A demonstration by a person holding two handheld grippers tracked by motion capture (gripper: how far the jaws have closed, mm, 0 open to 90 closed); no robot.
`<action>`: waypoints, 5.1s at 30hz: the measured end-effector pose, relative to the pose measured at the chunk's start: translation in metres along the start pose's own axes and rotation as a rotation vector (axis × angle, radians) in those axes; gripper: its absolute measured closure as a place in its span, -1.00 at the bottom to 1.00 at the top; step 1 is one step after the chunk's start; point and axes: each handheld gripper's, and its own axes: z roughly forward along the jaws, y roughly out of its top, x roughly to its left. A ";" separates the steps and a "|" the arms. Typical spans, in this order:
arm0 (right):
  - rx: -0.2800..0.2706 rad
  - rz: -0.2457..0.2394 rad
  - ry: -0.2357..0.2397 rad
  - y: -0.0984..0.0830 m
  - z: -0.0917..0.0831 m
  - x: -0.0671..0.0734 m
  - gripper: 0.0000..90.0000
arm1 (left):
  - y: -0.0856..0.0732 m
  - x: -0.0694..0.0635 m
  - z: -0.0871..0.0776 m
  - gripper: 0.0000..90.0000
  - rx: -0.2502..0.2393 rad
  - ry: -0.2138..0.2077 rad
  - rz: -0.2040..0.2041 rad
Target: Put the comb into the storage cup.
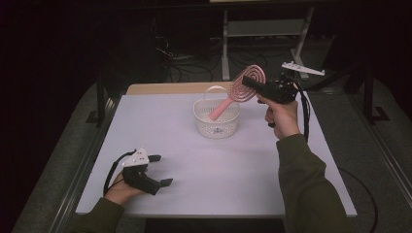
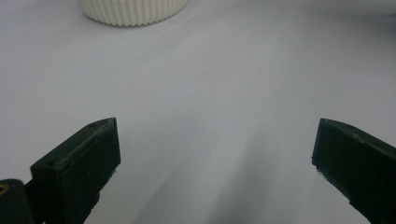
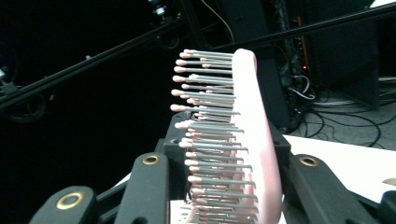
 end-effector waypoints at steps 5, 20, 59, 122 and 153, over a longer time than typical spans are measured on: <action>-0.007 0.011 -0.016 -0.002 0.007 -0.006 0.40 | 0.000 0.000 0.000 -0.97 0.002 -0.004 0.006; 0.005 0.020 -0.046 -0.013 0.029 -0.011 0.40 | 0.000 -0.001 0.000 -0.97 0.000 -0.004 0.009; 0.054 0.065 -0.090 -0.054 0.067 -0.020 0.40 | 0.000 -0.001 0.002 -0.97 0.004 -0.015 0.008; 0.142 0.061 -0.186 -0.071 0.063 -0.045 0.17 | 0.000 -0.002 0.003 -0.97 0.004 -0.022 0.014; 0.263 -0.118 -0.195 -0.060 0.044 -0.037 -0.79 | 0.001 -0.001 0.003 -0.97 0.001 -0.014 -0.002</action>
